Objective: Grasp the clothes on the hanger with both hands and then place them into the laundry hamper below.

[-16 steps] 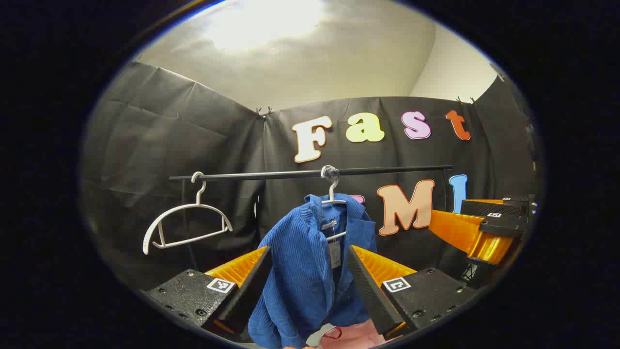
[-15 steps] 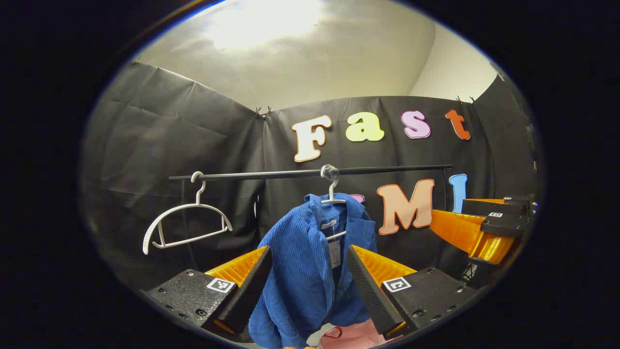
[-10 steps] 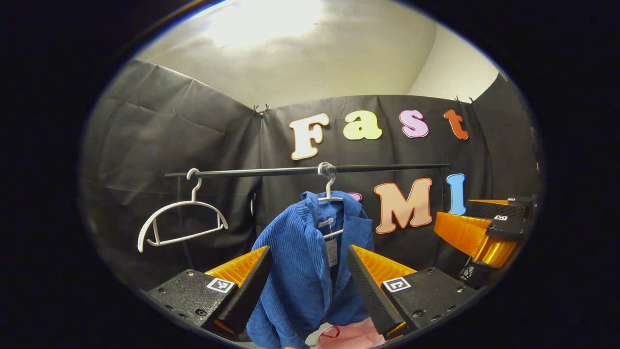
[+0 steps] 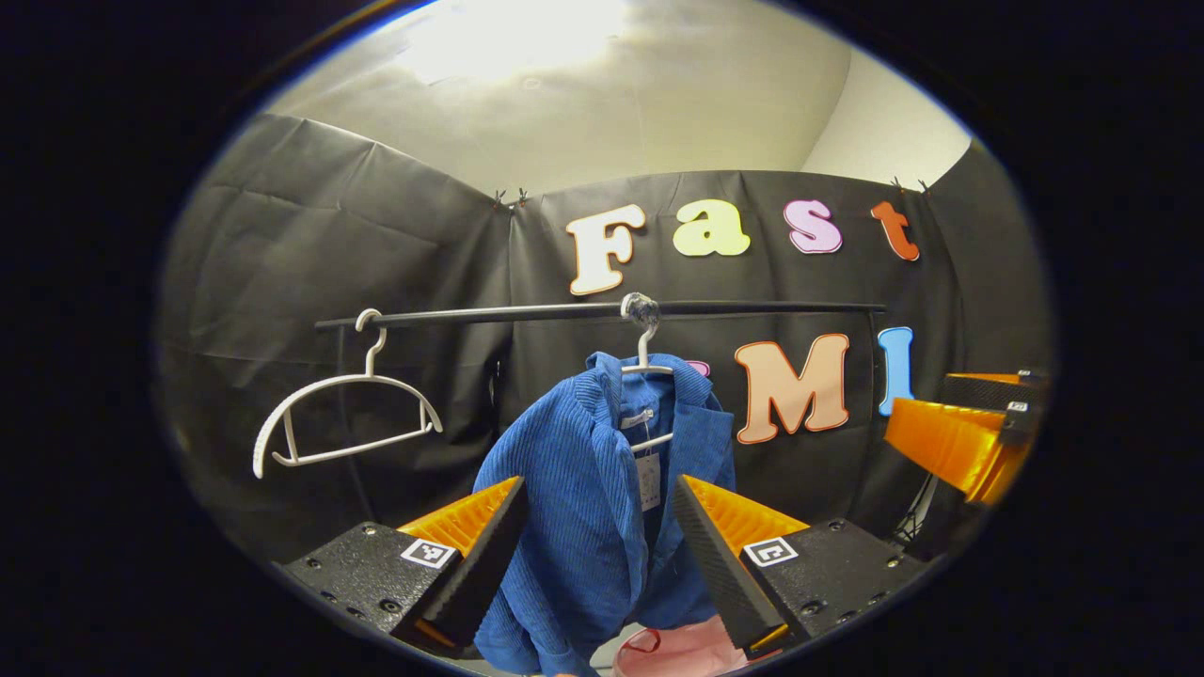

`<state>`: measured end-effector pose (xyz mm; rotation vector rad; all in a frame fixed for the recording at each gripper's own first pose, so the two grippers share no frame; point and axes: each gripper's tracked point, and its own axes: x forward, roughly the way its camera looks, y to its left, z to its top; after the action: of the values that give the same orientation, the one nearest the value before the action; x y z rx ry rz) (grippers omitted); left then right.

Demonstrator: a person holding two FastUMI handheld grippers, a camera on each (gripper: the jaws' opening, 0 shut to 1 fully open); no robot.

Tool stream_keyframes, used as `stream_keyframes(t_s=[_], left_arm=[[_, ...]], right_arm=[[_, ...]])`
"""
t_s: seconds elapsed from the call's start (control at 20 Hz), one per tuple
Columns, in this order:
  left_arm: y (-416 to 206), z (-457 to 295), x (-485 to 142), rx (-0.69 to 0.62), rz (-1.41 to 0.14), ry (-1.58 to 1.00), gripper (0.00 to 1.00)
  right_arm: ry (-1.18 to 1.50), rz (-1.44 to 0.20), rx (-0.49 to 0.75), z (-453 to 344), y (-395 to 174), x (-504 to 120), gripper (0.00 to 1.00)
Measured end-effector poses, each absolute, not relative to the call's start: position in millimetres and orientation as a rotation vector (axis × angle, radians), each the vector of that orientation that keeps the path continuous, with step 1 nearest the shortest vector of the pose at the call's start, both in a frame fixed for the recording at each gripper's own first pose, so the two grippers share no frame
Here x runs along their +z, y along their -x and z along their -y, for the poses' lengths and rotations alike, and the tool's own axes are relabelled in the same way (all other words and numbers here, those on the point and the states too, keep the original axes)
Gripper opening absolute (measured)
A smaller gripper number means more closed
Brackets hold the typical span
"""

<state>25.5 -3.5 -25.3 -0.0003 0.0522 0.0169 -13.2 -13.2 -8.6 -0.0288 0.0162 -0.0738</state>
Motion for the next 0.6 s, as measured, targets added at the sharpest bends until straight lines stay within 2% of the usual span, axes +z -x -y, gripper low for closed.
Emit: stream_keyframes(t_s=[0.5,0.6], left_arm=[[-82,1,-52,0.099,-0.062,-0.049,0.93],[-91,-2,-56,0.114,-0.069,-0.056,0.89]], right_arm=[[0.038,-0.042,-0.126,42,8,-20,0.99],[0.043,-0.042,-0.122,44,3,-21,0.99]])
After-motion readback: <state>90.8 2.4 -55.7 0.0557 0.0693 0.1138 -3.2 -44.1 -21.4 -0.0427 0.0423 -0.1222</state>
